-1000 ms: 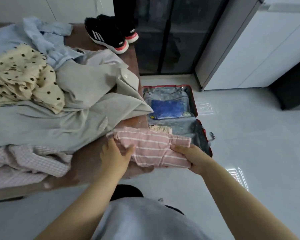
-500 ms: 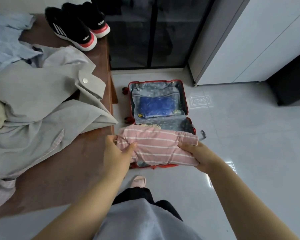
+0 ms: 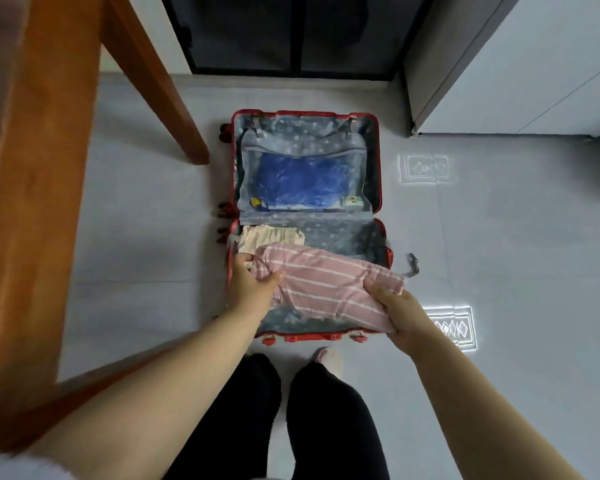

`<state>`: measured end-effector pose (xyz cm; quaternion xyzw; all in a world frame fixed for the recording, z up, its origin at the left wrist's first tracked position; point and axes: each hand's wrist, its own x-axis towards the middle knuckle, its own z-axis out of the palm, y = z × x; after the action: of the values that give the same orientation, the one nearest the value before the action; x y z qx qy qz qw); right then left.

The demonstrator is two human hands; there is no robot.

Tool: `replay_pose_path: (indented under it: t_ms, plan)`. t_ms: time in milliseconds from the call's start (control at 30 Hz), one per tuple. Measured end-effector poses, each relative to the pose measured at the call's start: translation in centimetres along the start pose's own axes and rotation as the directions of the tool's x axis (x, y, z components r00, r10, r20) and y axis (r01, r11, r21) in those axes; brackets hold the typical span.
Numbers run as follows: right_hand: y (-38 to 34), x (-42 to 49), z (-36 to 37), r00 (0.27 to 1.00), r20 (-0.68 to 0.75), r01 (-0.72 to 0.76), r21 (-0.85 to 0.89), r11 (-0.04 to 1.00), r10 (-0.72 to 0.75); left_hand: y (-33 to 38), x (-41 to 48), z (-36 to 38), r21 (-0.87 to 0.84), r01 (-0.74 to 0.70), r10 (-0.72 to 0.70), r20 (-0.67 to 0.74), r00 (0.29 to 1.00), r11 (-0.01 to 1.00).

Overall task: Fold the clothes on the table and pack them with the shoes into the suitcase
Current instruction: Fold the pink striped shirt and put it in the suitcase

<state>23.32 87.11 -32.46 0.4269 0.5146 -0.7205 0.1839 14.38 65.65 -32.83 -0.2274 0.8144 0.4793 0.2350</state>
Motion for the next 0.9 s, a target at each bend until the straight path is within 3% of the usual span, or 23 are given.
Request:
replay_pose_path:
  t_ms: [167, 300, 400, 533, 600, 667, 733, 800, 900]
  plan:
    - [2.7, 13.7, -4.4, 0.999, -0.033, 0.038, -0.065, 0.997, -0.041, -4.8, 10.6, 10.5, 0.03, -0.001, 0.0, 0.028, 1.0, 1.0]
    - [5.3, 25.9, -7.8, 0.994, -0.007, 0.105, -0.06, 0.993, -0.106, -9.0, 19.0, 17.6, -0.021, -0.104, 0.105, 0.034, 0.994, 0.994]
    - [7.5, 35.0, -9.8, 0.98, -0.085, 0.167, -0.137, 0.976, -0.18, -12.0, 25.0, 21.7, -0.039, -0.195, 0.196, 0.031, 0.98, 0.98]
    - [10.7, 45.0, -10.8, 0.936, -0.177, 0.216, -0.393, 0.894, -0.304, -16.9, 30.8, 26.5, 0.098, -0.262, 0.226, 0.284, 0.932, 0.96]
    - [12.8, 47.4, -10.2, 0.923, -0.221, 0.106, -0.643, 0.758, -0.316, -19.4, 31.6, 27.7, 0.386, -0.376, 0.193, 0.434, 0.88, 0.842]
    - [14.6, 47.3, -9.2, 0.906, -0.269, -0.056, -0.841, 0.538, -0.327, -21.1, 31.2, 27.9, 0.633, -0.493, 0.151, 0.515, 0.844, 0.597]
    - [15.7, 46.0, -8.3, 0.898, -0.202, -0.109, -0.963, 0.246, -0.391, -22.0, 30.4, 27.4, 0.729, -0.541, 0.098, 0.557, 0.825, 0.42]
    - [16.5, 45.1, -7.9, 0.903, -0.068, -0.087, -0.996, -0.026, -0.424, -22.2, 29.4, 27.1, 0.759, -0.56, 0.059, 0.576, 0.815, 0.332]
    - [17.2, 45.0, -7.8, 0.962, 0.052, 0.009, -0.987, -0.159, -0.269, -22.4, 28.4, 27.0, 0.768, -0.574, 0.039, 0.589, 0.807, 0.285]
